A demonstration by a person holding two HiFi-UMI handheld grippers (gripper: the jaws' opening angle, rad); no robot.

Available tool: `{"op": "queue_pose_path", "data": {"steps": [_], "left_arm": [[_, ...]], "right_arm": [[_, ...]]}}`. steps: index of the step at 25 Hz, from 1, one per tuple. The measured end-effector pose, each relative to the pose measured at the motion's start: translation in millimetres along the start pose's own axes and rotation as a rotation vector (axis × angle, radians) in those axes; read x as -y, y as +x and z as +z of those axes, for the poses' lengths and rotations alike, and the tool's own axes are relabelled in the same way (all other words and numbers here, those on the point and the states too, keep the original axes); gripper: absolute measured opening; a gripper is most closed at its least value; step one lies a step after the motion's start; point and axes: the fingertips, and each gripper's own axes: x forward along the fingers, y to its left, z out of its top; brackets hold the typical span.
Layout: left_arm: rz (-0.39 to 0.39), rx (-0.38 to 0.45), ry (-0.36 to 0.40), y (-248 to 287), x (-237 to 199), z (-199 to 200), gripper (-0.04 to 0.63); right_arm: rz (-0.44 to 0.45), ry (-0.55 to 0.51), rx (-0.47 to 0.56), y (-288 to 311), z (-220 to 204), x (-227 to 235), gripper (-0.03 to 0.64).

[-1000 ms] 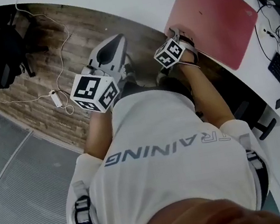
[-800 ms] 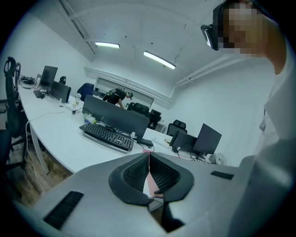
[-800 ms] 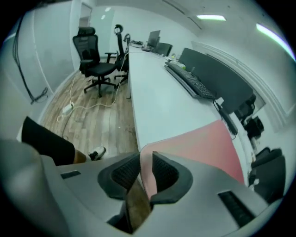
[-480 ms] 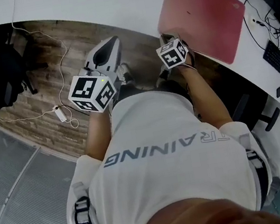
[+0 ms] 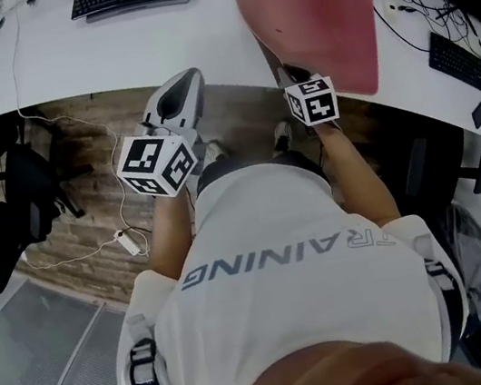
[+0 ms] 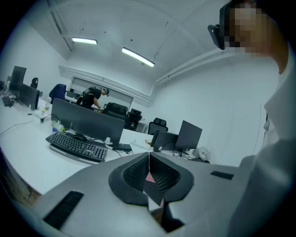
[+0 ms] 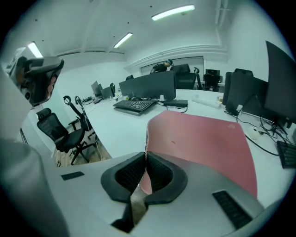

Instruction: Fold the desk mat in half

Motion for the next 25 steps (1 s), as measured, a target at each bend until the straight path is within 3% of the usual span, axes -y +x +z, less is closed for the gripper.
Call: {"op": "queue_pose_path", "data": {"steps": [11, 25], "left_arm": [[-0.111, -0.013, 0.054, 50.0, 60.3, 6.2, 0.032], [-0.168, -0.030, 0.073, 82.3, 118.6, -10.3, 0.032]], "right_arm": [[-0.091, 0.114, 0.101, -57.6, 1.5, 70.4, 0.034], [-0.158, 0.163, 0.123, -99.4, -27.6, 128.8, 0.034]]}}
